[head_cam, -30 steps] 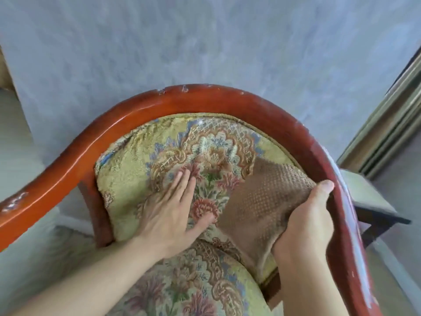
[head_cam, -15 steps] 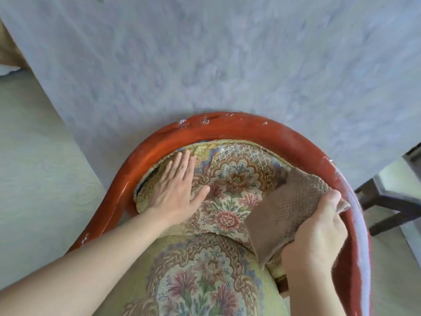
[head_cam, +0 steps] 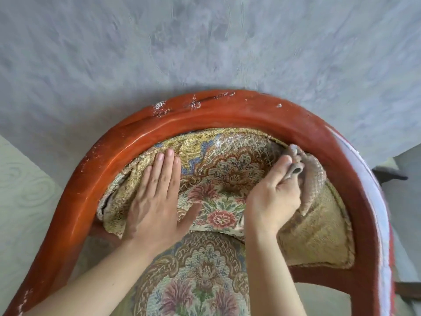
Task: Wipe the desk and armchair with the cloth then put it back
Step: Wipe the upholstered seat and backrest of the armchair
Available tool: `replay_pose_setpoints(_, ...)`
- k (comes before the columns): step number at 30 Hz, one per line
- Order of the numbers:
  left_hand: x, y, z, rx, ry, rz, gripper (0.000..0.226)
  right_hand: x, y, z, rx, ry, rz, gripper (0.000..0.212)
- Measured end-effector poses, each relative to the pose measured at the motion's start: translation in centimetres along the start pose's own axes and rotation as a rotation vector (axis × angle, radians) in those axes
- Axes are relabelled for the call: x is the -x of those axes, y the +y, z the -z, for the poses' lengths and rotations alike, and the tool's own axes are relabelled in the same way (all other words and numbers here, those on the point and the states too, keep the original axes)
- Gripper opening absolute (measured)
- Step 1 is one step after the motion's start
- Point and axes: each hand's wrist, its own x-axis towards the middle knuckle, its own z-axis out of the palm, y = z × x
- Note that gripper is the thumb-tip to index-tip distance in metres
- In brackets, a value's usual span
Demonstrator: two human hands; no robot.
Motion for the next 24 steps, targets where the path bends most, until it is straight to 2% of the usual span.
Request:
replay_pose_setpoints(3,0.0,-0.1,-0.1,0.012,0.005,-0.013,0.1,0.1,-0.5,-1.4,0.063,0.062,0.133,0.066)
replay_pose_setpoints(7,0.0,-0.4,-0.2,0.022,-0.007,-0.025,0.102,0.4,0.0,-2.0,0.17,0.039,0.2,0.059)
replay_pose_setpoints(16,0.3,-1.2,1.3,0.11,0.003,-0.061,0.088,5.0,-1.7,-5.2,0.104,-0.139,0.53,0.047)
replay_pose_setpoints(19,0.7,-1.4,2.3,0.148,-0.013,-0.071,0.086,5.9,-1.5,-5.4,0.081,-0.243,0.531,0.048)
replay_pose_setpoints(24,2.2,-1.1,3.1,0.213,-0.015,-0.019,0.08,7.5,-1.5,-5.4,0.084,-0.468,0.646,0.049)
